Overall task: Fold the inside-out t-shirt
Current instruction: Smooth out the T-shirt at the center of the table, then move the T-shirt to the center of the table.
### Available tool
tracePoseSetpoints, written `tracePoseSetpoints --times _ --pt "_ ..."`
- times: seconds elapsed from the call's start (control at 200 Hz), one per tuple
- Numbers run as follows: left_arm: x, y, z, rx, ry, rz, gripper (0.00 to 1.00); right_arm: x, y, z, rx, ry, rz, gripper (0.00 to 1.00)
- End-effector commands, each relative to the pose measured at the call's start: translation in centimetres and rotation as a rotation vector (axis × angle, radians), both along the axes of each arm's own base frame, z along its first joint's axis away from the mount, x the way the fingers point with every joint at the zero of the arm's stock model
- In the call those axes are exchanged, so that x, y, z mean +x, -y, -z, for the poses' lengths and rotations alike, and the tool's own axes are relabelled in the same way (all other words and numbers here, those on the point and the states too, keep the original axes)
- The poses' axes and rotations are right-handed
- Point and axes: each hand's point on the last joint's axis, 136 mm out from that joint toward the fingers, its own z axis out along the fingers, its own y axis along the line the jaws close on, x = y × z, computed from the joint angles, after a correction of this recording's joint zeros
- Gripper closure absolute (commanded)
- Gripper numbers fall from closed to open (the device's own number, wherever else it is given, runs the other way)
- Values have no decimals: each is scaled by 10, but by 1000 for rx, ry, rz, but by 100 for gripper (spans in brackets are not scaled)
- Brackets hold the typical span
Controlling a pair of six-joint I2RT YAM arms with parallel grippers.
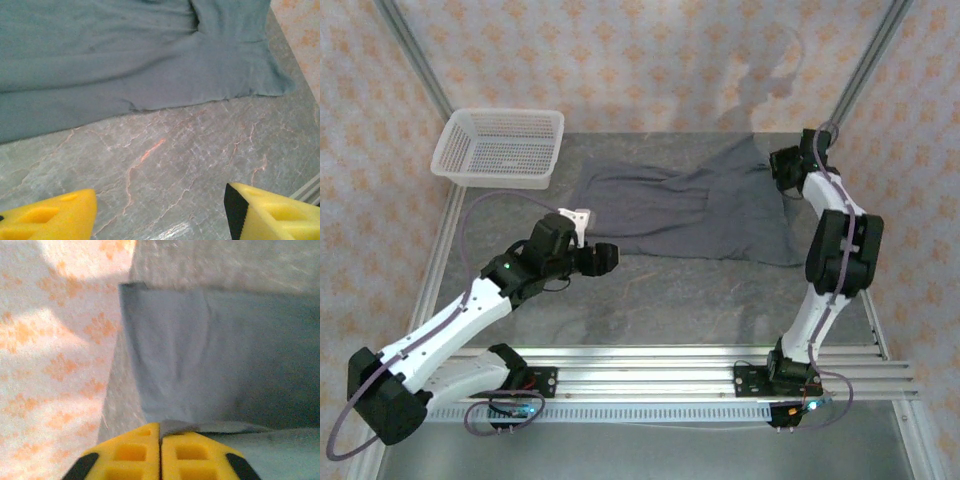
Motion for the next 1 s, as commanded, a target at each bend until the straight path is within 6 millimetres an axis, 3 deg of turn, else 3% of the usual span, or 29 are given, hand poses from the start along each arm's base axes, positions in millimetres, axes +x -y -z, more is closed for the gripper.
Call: tracePoseSetpoints --times 0.0,0.125,0.23,0.27,0.325,0.375,0.5,0.661,0.816,0.926,0.996 --pt "-2 -20 13 51 -19 -103 31 10 7 11 -21 -60 13 63" --pt "8 -48 28 153 -50 -273 32 -4 9 -2 -102 -73 -37 56" --pt "26 -60 40 238 -97 -359 40 -35 -1 -11 -143 -61 -110 56" --pt "37 -63 45 261 -122 -392 51 -52 -4 -6 -163 -77 -136 58" --pt "54 -68 54 266 -157 -441 78 -76 -8 4 -169 -95 -149 63" --pt "73 -65 65 225 -192 -458 100 -99 -12 22 -162 -125 -154 74" --pt "119 -63 98 180 -251 -496 100 -144 -1 66 -191 -232 -108 96" --pt "151 -78 134 279 -322 -561 100 -172 12 108 -142 -359 -106 100" --pt "142 -89 164 315 -379 -612 100 -189 3 135 -106 -436 -158 100" --pt "109 -95 200 299 -473 -653 100 -208 -2 154 -71 -523 -159 100" --pt "85 -95 210 217 -480 -667 100 -223 -5 160 -57 -588 -175 100"
